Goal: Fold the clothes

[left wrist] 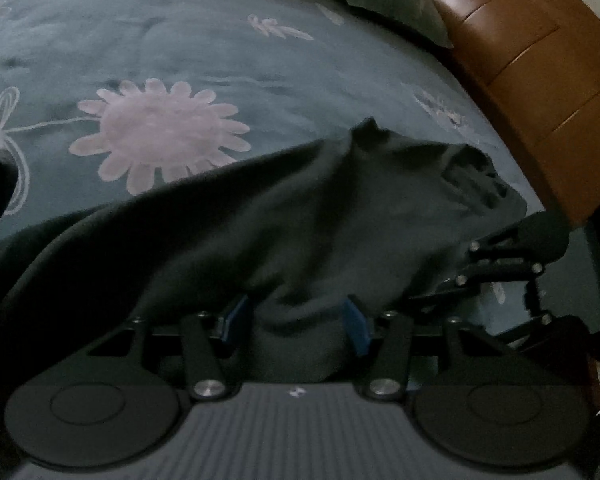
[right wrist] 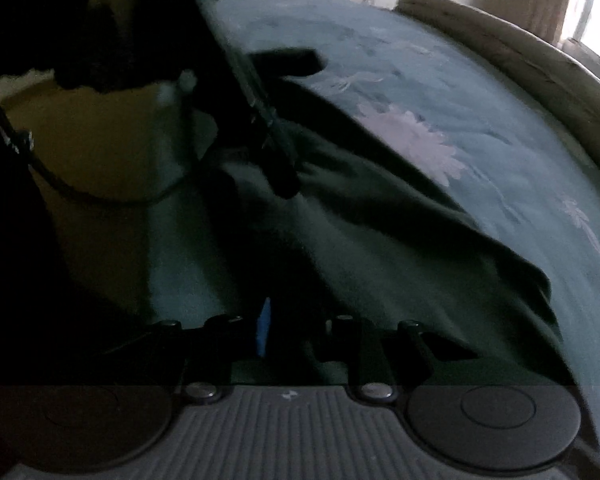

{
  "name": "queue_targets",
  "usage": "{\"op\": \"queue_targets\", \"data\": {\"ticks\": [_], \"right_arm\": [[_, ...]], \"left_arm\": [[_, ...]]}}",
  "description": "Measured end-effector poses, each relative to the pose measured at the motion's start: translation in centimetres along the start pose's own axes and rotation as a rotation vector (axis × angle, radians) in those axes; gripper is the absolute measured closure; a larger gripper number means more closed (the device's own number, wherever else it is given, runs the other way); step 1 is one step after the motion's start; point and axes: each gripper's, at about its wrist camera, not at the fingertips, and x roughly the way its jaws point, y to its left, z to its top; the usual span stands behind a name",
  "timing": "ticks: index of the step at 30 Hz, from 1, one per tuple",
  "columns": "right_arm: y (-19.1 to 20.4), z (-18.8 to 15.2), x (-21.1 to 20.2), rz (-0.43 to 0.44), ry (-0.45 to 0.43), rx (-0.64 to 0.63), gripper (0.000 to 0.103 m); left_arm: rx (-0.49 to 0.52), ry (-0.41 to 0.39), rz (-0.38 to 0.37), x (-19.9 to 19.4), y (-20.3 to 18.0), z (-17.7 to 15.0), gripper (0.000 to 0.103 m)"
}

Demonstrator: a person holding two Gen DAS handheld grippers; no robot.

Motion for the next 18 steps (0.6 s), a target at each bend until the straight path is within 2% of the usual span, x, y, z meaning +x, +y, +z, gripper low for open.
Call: {"op": "queue_targets", "data": {"ticks": [5,7,13,16,18], "right_arm": [[0.3,0.5,0.3,-0.001,0.029,-0.080,0.083],[0.5,0.6,0.3,-0.011,0.039,-0.105,0.098],[-0.7,1.3,-1.4,0.071,0.032,-0.042,0.101],[-1.1,1.3,-2.0,0.120,0.035,0.003,0.100],[-1.2,1.0,-1.6,0.140,0.059,0.027,0.100]], "left_arm": [[-0.014,-0.019,-0.004,-0.3,0.2,0.1,0.048],[-0.023,-0.026,-0.004,-0.5,0.2,0.1,0.048],[-0.032,-0.064,-0.016,-2.1,-0.4,0.8,0.046],[-0.005,-0.072,-0.025,-2.5,-0.9,0.9,0.035],[0.009,-0.041,0.006,-1.6,-0.9,0.7,0.035]]}}
